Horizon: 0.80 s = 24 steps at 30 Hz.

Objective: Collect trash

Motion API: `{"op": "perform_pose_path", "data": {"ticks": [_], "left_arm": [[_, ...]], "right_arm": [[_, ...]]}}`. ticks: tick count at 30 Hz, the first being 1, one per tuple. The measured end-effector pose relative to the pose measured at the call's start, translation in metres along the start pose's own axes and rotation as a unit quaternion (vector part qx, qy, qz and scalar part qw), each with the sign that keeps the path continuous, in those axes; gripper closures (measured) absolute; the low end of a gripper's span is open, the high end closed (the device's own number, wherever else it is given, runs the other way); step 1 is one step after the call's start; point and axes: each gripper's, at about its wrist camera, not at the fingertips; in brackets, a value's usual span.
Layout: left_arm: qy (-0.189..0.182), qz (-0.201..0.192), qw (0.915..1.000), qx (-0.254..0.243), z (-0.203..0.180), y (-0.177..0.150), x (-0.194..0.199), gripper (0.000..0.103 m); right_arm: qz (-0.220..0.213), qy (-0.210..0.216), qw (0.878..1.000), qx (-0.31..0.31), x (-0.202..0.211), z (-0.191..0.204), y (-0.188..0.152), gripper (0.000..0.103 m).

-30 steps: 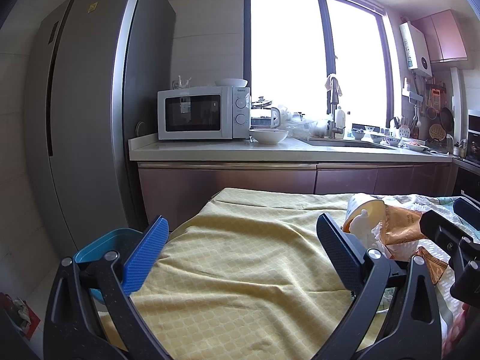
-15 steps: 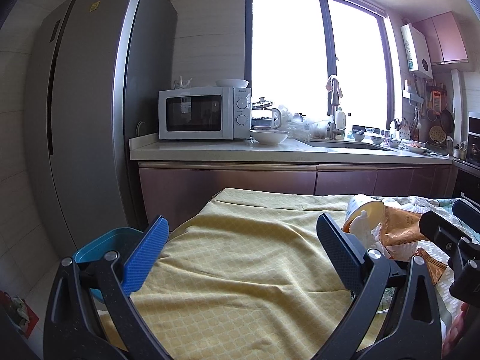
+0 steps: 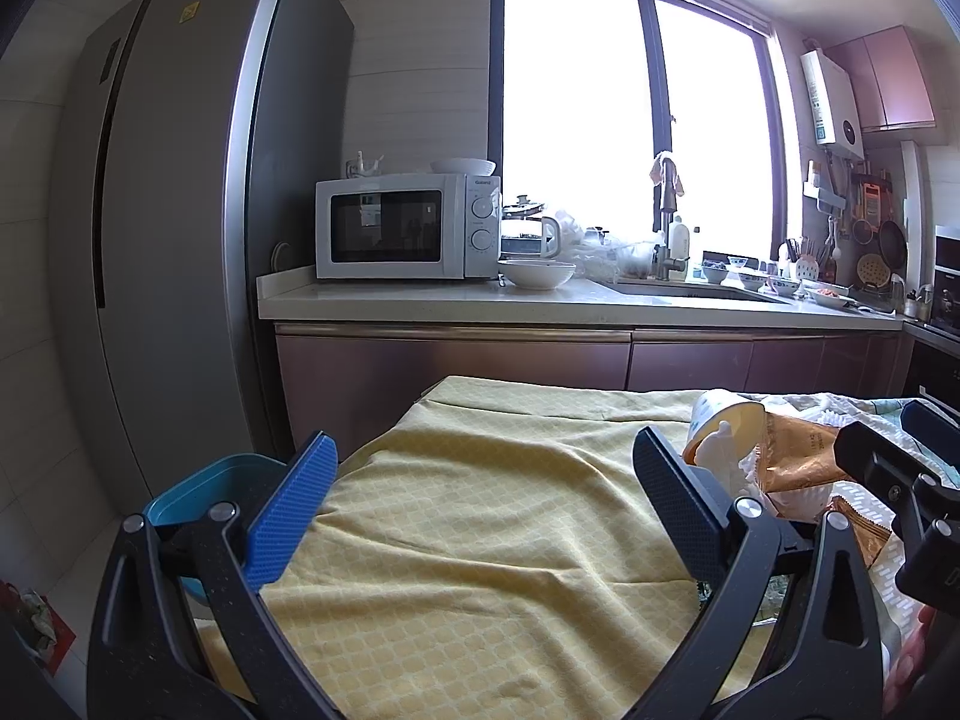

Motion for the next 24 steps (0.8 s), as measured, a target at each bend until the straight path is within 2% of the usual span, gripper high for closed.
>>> {"op": "perform_pose_path", "data": {"ticks": [24], "left_arm": [[-0.020, 0.009, 0.9997, -0.013, -0.010, -0.004, -0.002, 0.006]], "right_arm": [[0.010, 0.009, 1.000, -0.004, -0.001, -0.006, -0.001, 0.007]]}}
Point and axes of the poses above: each gripper's, at about its wrist camera, not at the fingertips, and x roughly against the way its jaws point, z to its left, y to its top, and after that the axes turned 6 degrees about y, right-handed
